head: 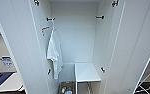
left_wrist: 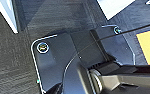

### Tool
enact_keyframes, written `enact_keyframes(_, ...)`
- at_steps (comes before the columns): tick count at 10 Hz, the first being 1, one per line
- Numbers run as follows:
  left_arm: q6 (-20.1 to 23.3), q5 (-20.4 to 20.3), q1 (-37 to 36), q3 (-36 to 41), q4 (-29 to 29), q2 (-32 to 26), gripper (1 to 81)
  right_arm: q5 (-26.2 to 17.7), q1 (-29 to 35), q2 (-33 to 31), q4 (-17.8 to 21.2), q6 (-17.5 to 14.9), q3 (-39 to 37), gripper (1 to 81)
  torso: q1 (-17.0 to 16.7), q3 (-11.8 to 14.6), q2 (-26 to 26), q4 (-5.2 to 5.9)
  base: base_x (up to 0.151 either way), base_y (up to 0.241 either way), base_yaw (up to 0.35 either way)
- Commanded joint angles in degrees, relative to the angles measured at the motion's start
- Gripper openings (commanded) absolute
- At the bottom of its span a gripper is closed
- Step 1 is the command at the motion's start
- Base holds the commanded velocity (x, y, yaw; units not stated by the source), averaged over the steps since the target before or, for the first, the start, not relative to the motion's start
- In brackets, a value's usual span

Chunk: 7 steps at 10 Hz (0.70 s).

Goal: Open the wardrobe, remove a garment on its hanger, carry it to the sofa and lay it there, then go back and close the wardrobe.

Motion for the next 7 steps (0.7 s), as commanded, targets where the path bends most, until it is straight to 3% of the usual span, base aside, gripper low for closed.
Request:
enact_keyframes(1, -7.84, -13.85, -0.23, 14.08, -1.23, -20.62, 81.1, 7.03, 5.27, -11.49, 1.18, 3.37, 6.49, 81.1, 0.00, 0.00, 0.00, 0.00, 0.000, 0.000, 0.000)
enact_keyframes(2, -11.78, -17.27, -0.23, 15.04, -1.23, -24.73, 81.1, 9.31, 6.77, -14.81, 1.44, 5.99, 6.13, 81.1, 0.00, 0.00, 0.00, 0.00, 0.000, 0.000, 0.000)
enact_keyframes(4, -18.21, -19.83, -0.33, 15.22, -1.14, -31.08, 81.1, 11.41, 9.32, -20.69, 1.36, 10.55, 5.71, 81.1, 0.00, 0.00, 0.00, 0.00, 0.000, 0.000, 0.000)
enact_keyframes(6, -27.06, -24.66, -1.20, 14.78, -0.79, -37.38, 81.1, 13.44, 12.66, -23.53, 1.36, 17.93, 1.16, 81.1, 0.00, 0.00, 0.00, 0.00, 0.000, 0.000, 0.000)
enact_keyframes(7, -29.91, -24.66, -2.86, 13.99, -0.70, -39.25, 81.1, 14.33, 14.50, -23.71, 1.44, 20.43, -1.78, 81.1, 0.00, 0.00, 0.00, 0.00, 0.000, 0.000, 0.000)
